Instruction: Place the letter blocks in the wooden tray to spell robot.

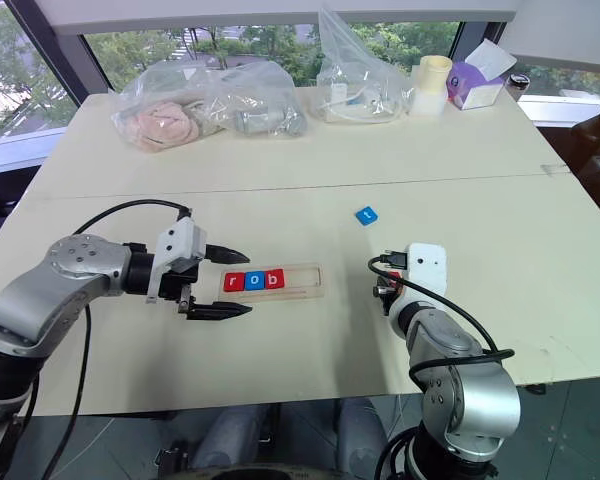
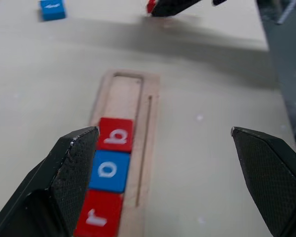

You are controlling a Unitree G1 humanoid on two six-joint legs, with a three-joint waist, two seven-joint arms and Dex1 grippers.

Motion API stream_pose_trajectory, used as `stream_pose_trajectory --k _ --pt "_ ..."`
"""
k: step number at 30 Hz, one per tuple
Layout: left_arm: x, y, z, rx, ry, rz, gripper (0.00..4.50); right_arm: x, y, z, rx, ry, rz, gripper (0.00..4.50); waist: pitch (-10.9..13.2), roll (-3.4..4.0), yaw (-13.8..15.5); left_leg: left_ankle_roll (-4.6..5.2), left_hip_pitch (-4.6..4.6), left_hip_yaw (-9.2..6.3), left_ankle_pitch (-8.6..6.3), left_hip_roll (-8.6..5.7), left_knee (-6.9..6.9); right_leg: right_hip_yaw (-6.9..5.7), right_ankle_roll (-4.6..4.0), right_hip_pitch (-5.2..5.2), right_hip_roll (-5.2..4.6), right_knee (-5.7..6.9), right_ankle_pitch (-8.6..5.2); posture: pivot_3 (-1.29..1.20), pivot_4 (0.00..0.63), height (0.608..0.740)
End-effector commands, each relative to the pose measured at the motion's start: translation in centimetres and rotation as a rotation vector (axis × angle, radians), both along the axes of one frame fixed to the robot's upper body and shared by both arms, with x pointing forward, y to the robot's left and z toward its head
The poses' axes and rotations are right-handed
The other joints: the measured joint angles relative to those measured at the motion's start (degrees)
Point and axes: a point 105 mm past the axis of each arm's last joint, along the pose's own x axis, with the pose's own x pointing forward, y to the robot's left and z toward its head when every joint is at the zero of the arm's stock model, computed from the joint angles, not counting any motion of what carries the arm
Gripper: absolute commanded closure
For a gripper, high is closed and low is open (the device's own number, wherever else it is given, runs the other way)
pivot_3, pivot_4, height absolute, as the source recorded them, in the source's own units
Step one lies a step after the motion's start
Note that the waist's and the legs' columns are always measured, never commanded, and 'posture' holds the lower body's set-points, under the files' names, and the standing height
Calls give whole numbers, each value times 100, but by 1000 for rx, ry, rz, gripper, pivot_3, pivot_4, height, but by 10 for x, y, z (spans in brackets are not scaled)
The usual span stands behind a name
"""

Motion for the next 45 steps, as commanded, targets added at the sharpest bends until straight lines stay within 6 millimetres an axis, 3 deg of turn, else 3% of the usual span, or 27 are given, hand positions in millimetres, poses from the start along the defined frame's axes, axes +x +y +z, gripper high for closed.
stream_pose_trajectory --k 1,2,5,9,11,13,15,18,22,25,35,40,43,45 --pt "1 -7 6 -6 -37 -39 0 0 11 9 37 -38 11 3307 0 0 1 0 0 -1 0 0 1 0 0 0 0 0 0 0 150 734" --pt "2 -8 7 -12 -37 -38 0 0 14 8 48 -33 25 3307 0 0 2 0 0 -1 0 0 1 0 0 1 0 0 0 0 150 734" --pt "6 -6 5 -12 -35 -16 0 3 21 9 71 -34 58 1868 0 0 2 0 0 0 0 0 1 -1 0 1 0 -1 0 0 150 734" --pt "9 -2 4 -6 -39 -5 0 2 13 9 27 -21 36 14 0 0 -3 1 0 -1 0 0 0 -1 1 0 1 0 0 0 150 734" --pt "10 0 3 -1 -44 2 0 5 7 17 24 -64 39 14 0 0 -1 0 0 -1 0 0 1 -1 1 0 1 0 0 0 150 734" --pt "10 2 6 -8 -42 0 0 17 -3 40 -11 -199 85 14 1 1 0 0 0 -1 0 0 2 -1 1 1 0 0 0 0 150 734" --pt "7 3 11 -30 -23 -14 0 25 -6 65 -41 -336 233 14 2 2 1 0 0 1 0 -2 4 -1 3 4 -1 -2 -1 0 150 734" --pt "1 4 19 -55 11 -53 0 18 -6 75 -99 -409 546 14 2 -1 15 1 -1 -4 0 -1 2 -13 12 19 -1 -27 -5 0 150 734" --pt "-7 6 26 -45 48 -106 0 -3 -16 61 -174 -377 945 14 7 -6 14 24 -4 1 -13 0 0 -19 17 34 0 -52 -8 0 150 734" --pt "-13 14 14 78 22 -143 0 -3 -30 31 -352 -245 1155 14 7 -5 -39 28 1 21 -16 0 5 -7 20 35 -3 -53 -5 0 150 734" --pt "-15 10 11 69 7 -122 0 29 -46 0 -326 -184 1226 14 12 -12 31 27 0 22 -15 7 19 -3 6 36 -2 -53 6 0 150 734" --pt "-17 6 9 58 8 -106 0 35 -49 -9 -304 -157 1249 14 12 -13 30 27 -3 21 -15 4 19 -3 8 33 -3 -53 7 0 150 734" --pt "-17 5 8 55 8 -97 0 35 -46 -10 -273 -164 1268 830 12 -13 26 27 -1 22 -15 4 20 -2 9 34 -2 -49 8 0 150 734" --pt "-16 6 9 52 3 -81 0 35 -44 -9 -271 -170 1278 1919 12 -13 26 27 0 20 -15 5 20 -2 9 34 -1 -46 8 0 150 734"
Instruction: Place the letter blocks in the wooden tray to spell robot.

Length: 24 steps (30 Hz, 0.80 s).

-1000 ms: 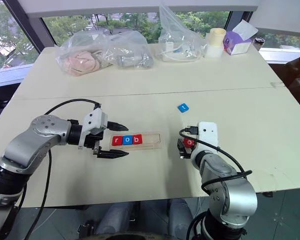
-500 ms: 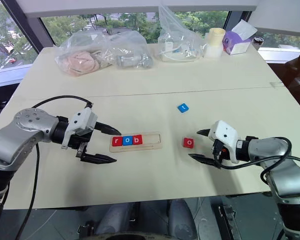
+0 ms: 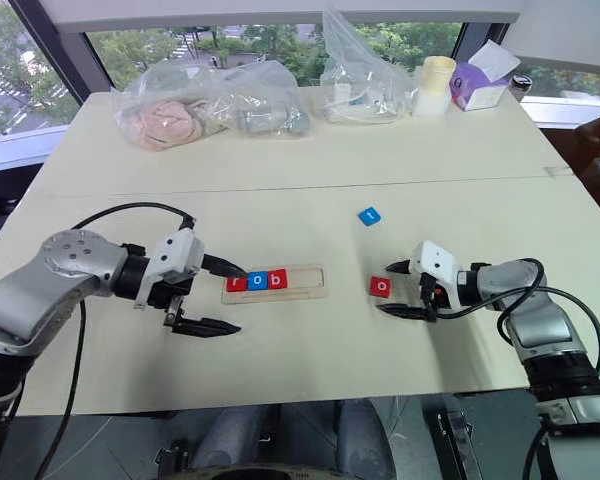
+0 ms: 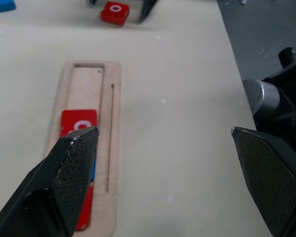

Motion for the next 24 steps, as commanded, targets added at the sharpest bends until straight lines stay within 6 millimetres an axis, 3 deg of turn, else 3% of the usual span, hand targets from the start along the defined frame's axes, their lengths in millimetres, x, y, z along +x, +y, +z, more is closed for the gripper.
stream_pose_trajectory --k 1,3,7,12,18,24 --pt "1 0 10 -16 -39 11 0 0 7 5 31 -20 36 2411 0 0 0 0 1 0 0 0 0 0 0 0 0 3 0 0 150 734" --pt "3 3 10 -10 -43 24 0 1 10 9 55 -23 31 3411 0 0 0 0 2 0 0 0 0 0 0 0 0 4 0 0 150 734" --pt "9 13 7 7 -50 68 0 6 21 23 72 -50 34 3401 0 1 -15 0 2 1 0 0 1 1 0 -1 0 6 0 0 150 734" --pt "19 27 7 24 -78 136 0 11 67 55 111 -97 142 3401 0 1 -41 -1 4 0 1 2 1 3 0 -8 2 16 0 0 150 734" --pt "23 31 3 13 -79 178 0 7 110 45 49 -61 288 3401 -1 -1 34 -3 1 -8 2 -3 2 1 1 -7 2 18 -1 0 150 734" --pt "17 24 0 -4 -75 183 0 14 120 40 -34 -90 342 3401 0 -1 -6 -3 -2 -3 2 -9 3 3 3 -7 -4 11 1 0 150 734"
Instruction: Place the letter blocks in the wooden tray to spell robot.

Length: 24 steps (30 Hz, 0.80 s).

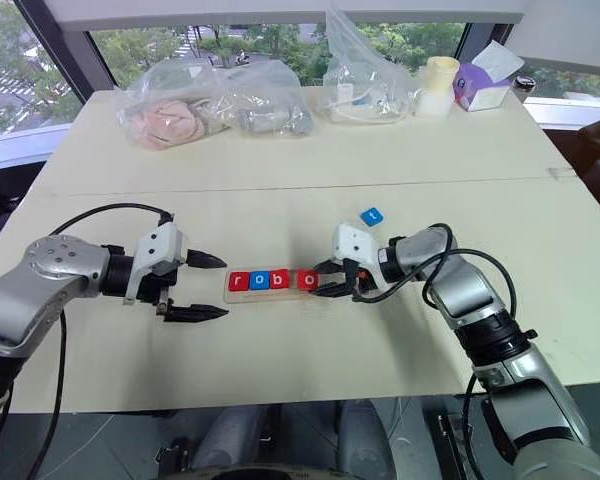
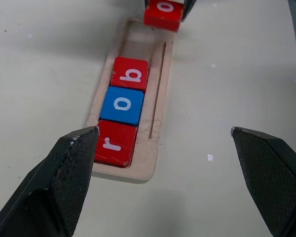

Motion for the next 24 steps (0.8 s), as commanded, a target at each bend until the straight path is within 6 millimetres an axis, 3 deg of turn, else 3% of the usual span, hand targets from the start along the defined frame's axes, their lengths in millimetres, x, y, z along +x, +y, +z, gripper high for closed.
stream_pose_trajectory --k 1,14,24 --pt "-3 -7 11 -37 -55 -3 0 5 7 7 -31 -56 49 3401 0 0 -9 0 2 0 0 1 0 0 0 0 1 3 0 0 150 734" --pt "-4 -12 10 -67 -61 27 0 28 25 -5 -90 -109 64 3401 0 -1 -20 -10 10 -2 6 3 2 -1 0 -5 6 31 0 0 150 734" --pt "-4 -15 7 -75 -63 40 0 30 31 -7 -104 -125 88 3401 0 -1 -21 -14 11 -2 9 2 2 0 1 -10 7 44 0 0 150 734"
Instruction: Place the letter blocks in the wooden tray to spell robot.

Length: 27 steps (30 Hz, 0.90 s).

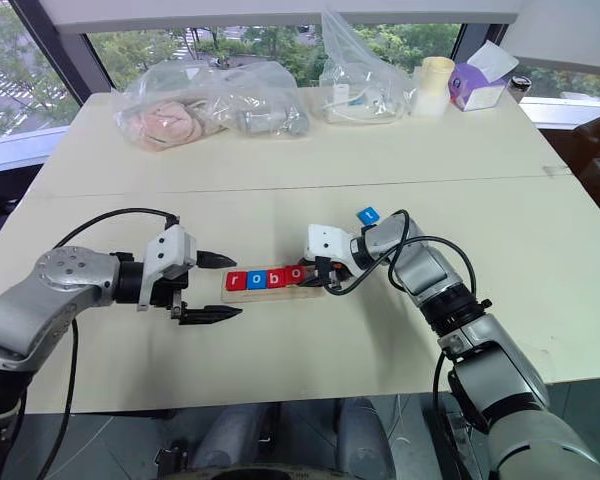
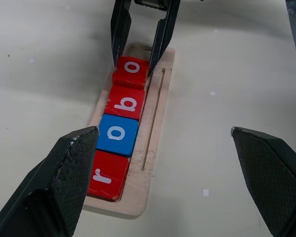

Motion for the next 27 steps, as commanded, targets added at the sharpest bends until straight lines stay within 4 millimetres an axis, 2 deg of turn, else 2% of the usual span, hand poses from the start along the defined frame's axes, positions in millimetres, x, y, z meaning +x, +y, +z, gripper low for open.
stream_pose_trajectory --k 1,10,24,25,27 --pt "-1 -1 8 -8 -41 -4 0 1 7 12 14 -43 31 3401 0 0 -1 0 0 0 0 0 0 0 0 0 0 1 0 0 150 734" --pt "1 -1 7 -2 -48 -4 0 -3 13 19 34 -52 53 3401 0 0 -4 0 1 -1 0 0 0 0 -1 0 0 2 -1 0 150 734" --pt "4 -3 5 9 -64 -7 0 -9 18 17 39 -43 69 3401 0 0 -2 -1 1 -1 0 0 -1 0 0 0 0 2 -1 0 150 734" --pt "4 -3 5 9 -65 -6 0 -8 18 17 39 -54 67 2349 0 0 -2 -1 1 -1 0 0 -1 0 0 0 0 2 -1 0 150 734" --pt "4 -3 4 12 -66 -5 0 -6 18 18 36 -73 60 1493 0 0 -2 -1 1 -1 0 0 -1 0 0 0 0 3 -1 0 150 734"
